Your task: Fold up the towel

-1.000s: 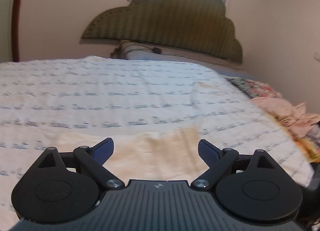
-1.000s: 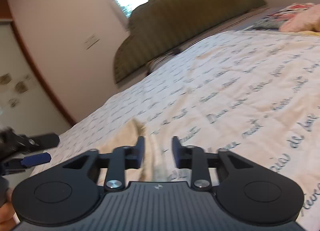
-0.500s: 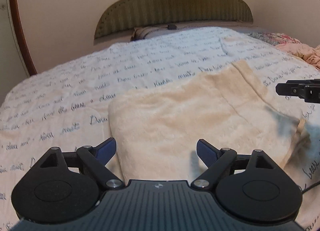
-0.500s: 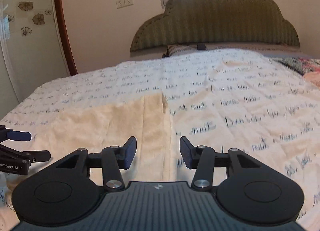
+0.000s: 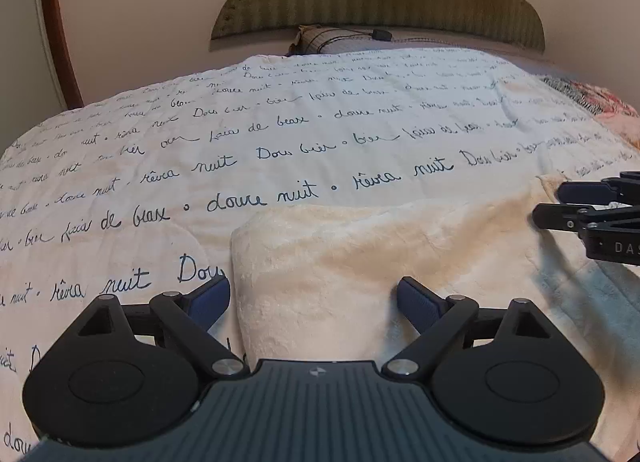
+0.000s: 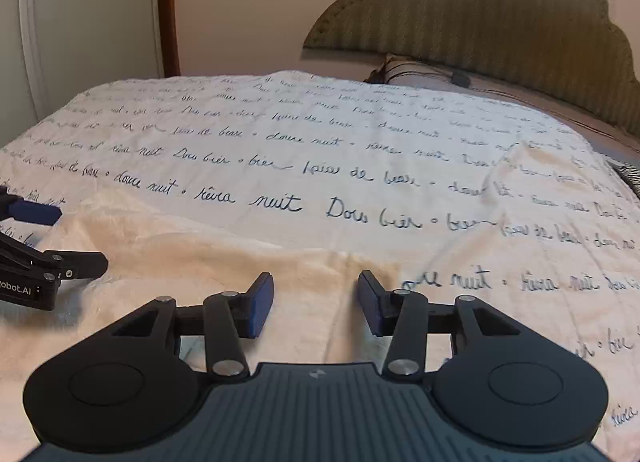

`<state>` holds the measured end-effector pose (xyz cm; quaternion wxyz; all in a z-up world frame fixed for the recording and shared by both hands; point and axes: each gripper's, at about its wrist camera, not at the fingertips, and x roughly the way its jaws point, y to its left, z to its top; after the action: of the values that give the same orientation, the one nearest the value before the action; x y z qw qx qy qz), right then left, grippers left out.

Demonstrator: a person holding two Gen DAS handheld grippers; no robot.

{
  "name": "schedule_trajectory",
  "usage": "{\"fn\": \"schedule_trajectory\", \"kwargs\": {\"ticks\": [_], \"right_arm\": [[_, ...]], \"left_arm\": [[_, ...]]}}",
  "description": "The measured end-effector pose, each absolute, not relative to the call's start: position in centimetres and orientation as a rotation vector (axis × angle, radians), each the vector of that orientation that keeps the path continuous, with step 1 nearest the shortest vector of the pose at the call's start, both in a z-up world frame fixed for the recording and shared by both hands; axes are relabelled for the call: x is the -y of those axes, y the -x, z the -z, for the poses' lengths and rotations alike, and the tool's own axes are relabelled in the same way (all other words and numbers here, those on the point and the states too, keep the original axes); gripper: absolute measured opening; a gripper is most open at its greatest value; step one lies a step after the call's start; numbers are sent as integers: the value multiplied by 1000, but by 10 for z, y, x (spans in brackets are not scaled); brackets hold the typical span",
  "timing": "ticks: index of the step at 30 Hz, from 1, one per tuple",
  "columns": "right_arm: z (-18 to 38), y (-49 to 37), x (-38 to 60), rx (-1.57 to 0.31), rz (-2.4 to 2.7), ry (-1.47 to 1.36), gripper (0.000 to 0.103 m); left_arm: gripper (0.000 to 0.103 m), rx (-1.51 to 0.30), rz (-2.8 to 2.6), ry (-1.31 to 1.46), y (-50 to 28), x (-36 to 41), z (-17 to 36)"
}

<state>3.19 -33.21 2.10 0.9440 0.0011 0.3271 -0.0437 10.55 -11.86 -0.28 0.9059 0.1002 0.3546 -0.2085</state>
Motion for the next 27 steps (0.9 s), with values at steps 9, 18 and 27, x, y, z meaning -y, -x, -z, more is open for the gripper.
{"fn": "schedule_trajectory", "kwargs": {"ticks": [9,18,27], "right_arm": [[-17,37,313,-714,-32,96,47],[4,47,409,-718,-90,-470,59],[37,27,439,-725,-321,-809,58]], "left_arm": [[93,-704,471,-113,-58,69,-7],[96,-944,661,398,-91,2,25],[97,-1019,834,450,-104,27,35]]}}
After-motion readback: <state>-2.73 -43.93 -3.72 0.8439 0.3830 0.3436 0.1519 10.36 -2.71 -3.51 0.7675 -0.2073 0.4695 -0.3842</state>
